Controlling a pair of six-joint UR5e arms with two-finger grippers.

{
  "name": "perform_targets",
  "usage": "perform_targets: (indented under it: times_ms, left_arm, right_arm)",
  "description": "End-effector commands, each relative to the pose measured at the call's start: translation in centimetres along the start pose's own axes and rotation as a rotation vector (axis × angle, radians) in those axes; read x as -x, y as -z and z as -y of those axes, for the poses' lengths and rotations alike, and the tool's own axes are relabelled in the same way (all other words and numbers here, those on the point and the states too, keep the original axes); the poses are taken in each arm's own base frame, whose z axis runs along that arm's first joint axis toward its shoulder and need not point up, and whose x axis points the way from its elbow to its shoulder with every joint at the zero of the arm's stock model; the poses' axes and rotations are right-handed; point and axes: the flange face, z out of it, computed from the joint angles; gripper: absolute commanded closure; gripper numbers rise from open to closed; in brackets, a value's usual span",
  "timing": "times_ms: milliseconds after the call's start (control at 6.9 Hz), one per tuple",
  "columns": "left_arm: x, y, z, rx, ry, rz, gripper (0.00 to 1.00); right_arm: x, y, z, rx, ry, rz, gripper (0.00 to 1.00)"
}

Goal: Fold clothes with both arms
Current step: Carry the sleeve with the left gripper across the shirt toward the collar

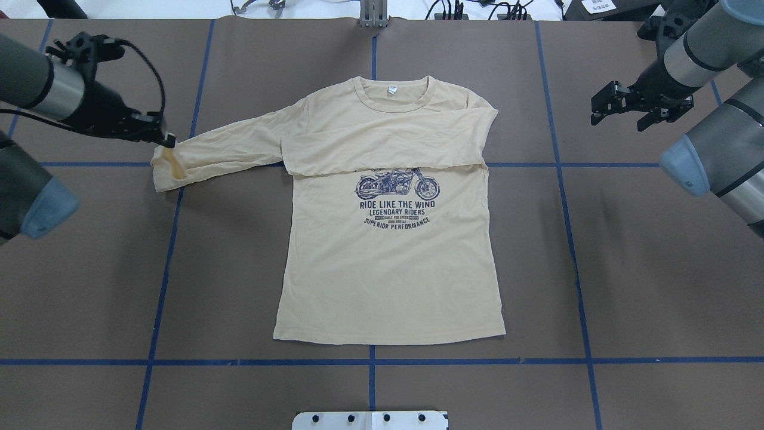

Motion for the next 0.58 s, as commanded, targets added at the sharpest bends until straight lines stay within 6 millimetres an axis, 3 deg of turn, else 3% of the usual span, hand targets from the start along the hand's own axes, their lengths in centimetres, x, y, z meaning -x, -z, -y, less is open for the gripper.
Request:
perform_targets:
  times_ms: [0, 435]
  left_arm:
    - [-8.1, -1.1, 3.3, -0.027, 0.082, -0.020, 1.00]
    - [-18.8, -0.8, 5.0, -0.032, 0.143, -0.117, 1.00]
  right_arm:
    - [-0.4, -0.3, 0.2, 0.002, -0.005, -0.006, 0.04]
    - [-0.5, -0.2, 0.2, 0.000, -0.006, -0.007, 0.04]
